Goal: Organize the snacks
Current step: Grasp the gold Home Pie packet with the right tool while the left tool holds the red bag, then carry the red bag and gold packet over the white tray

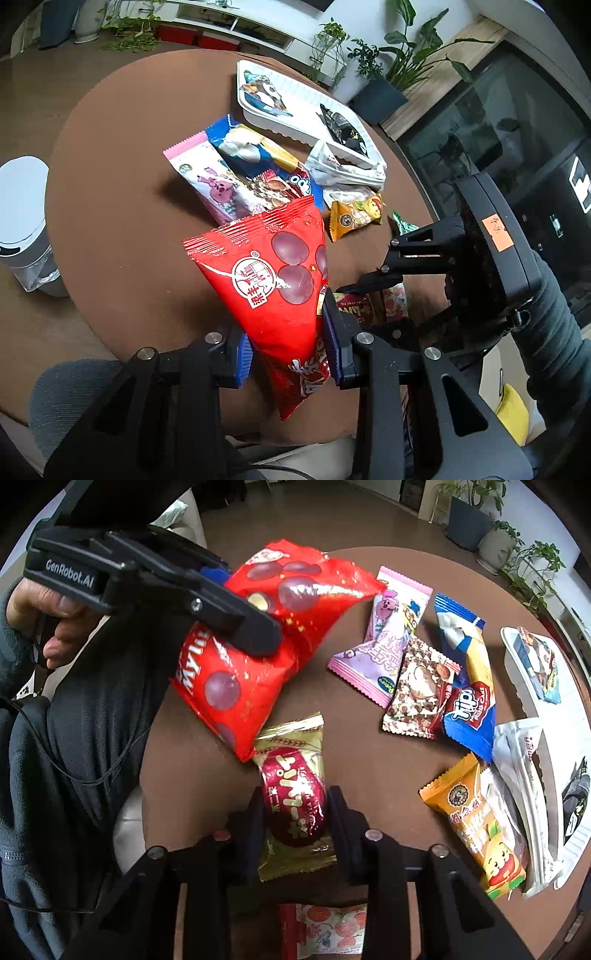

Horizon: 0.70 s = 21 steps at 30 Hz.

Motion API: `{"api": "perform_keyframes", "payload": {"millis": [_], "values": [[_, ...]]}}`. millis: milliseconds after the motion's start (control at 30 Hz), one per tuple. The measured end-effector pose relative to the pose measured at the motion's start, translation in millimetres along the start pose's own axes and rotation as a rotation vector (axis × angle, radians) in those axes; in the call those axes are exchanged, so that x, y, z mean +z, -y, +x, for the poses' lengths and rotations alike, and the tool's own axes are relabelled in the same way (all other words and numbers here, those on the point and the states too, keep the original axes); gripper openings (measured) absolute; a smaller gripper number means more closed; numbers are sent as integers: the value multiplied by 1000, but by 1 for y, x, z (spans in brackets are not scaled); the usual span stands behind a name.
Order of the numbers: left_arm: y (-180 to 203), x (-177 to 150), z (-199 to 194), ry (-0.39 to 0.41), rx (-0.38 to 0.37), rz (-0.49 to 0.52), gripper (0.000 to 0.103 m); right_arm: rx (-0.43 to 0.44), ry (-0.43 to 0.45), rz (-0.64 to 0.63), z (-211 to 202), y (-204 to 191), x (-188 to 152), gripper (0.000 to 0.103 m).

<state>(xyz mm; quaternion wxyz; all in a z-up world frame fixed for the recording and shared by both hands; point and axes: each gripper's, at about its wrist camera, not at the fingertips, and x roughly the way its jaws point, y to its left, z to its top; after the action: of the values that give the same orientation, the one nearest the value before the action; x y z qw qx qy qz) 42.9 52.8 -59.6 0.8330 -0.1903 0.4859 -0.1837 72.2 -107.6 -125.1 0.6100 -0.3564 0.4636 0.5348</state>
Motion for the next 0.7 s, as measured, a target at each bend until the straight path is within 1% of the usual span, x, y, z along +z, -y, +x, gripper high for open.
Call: {"api": "perform_keyframes", "payload": {"millis": [200,333,500,700], "values": [[2,1,2,-1,-6,7,30,-13,41,56,-1,-11,-18,34],[3,4,3,3,-13,11,30,-19,107,143,-9,-11,-40,34],[7,10,-1,20,-32,16,30,-18,229,307,-31,-2,-73,33],[18,30,-4,39,-41,43,29,8,405,497,-65,8,-109,33]]}}
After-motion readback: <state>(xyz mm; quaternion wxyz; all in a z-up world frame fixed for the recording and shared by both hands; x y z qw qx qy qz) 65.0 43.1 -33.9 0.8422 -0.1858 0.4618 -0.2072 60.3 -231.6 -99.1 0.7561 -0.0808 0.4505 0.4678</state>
